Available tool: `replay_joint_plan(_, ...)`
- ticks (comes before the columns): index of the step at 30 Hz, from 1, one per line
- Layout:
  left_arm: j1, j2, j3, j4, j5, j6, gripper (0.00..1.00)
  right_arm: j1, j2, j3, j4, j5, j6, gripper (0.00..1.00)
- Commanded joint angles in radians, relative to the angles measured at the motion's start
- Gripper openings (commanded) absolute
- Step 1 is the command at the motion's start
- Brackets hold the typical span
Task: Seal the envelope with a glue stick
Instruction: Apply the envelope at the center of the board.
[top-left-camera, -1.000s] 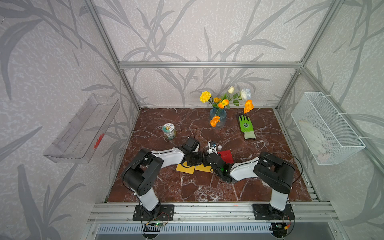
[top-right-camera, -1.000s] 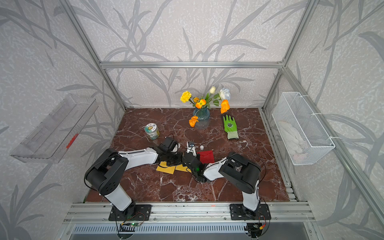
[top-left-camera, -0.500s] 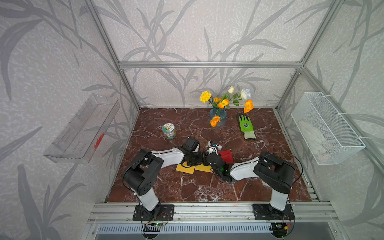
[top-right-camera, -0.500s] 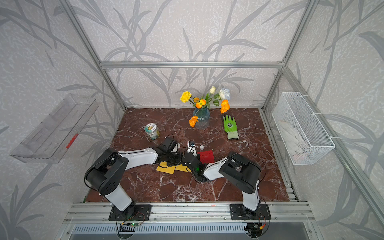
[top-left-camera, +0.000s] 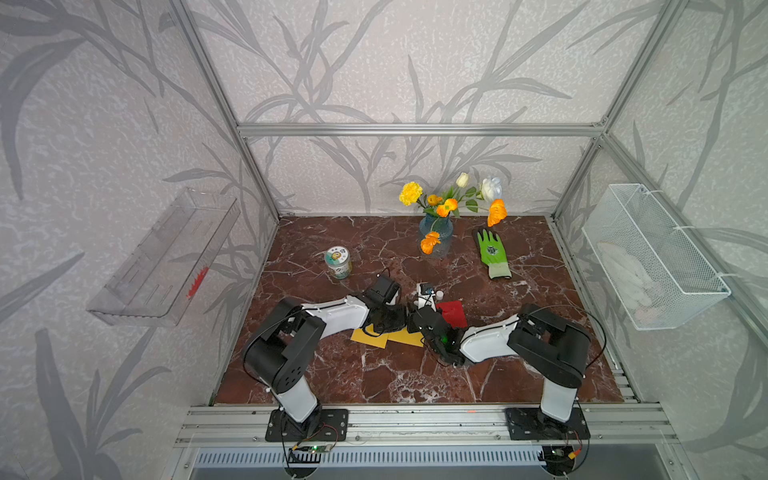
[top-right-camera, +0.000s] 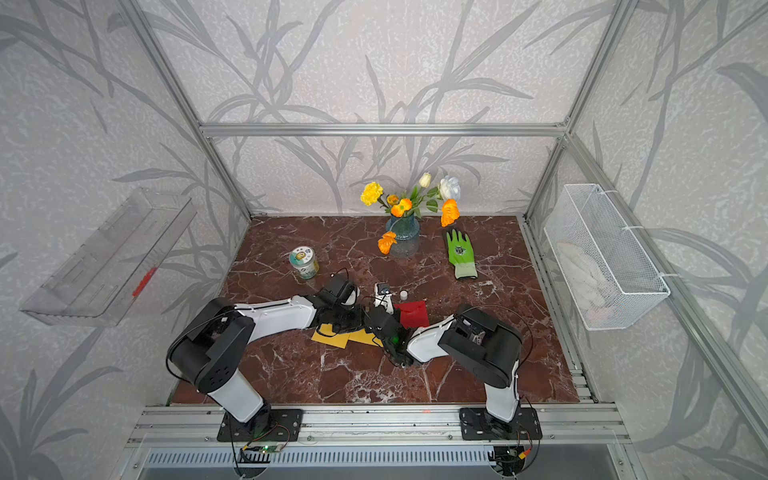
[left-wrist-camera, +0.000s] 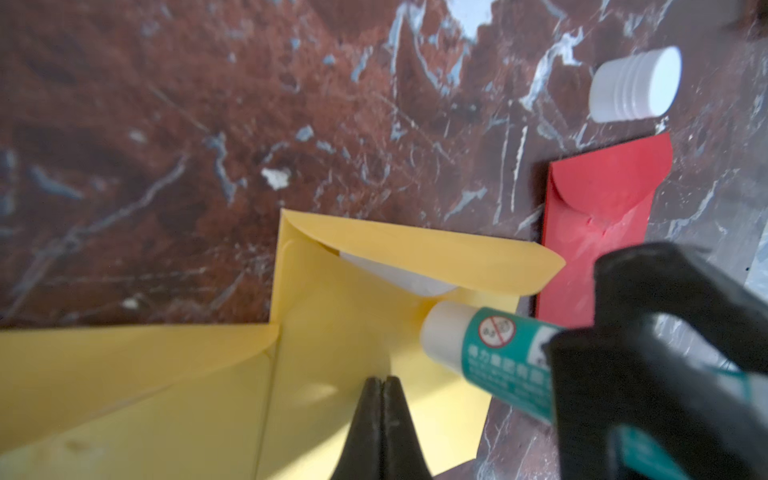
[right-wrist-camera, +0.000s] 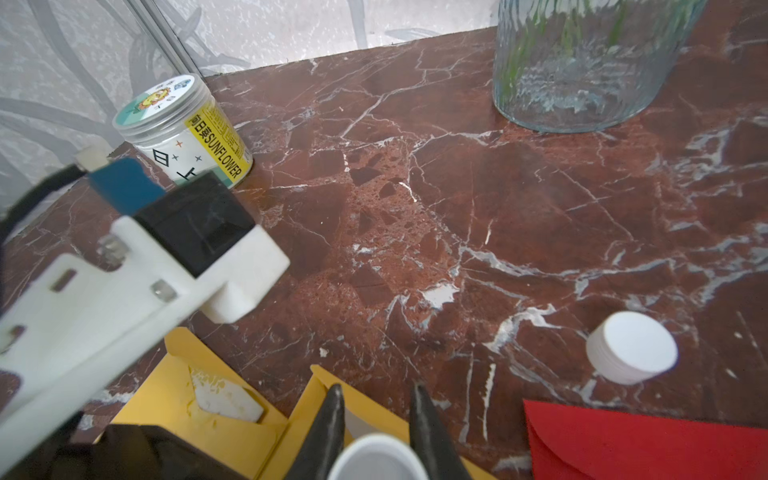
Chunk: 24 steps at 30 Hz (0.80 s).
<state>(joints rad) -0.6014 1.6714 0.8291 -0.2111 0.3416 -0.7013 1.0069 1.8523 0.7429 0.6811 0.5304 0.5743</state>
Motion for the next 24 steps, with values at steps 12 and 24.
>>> replay_joint_plan(12, 0.02, -0.083, -0.035, -0.104, 0.095, -0.02, 0.01, -0.01, -0.194, -0.026, -0.028, -0.059, -0.002, 0.0)
replay_joint_plan(24, 0.049, -0.23, -0.024, -0.186, 0.097, -0.002, 0.06, -0.01, -0.181, -0.006, -0.044, -0.139, 0.024, 0.0)
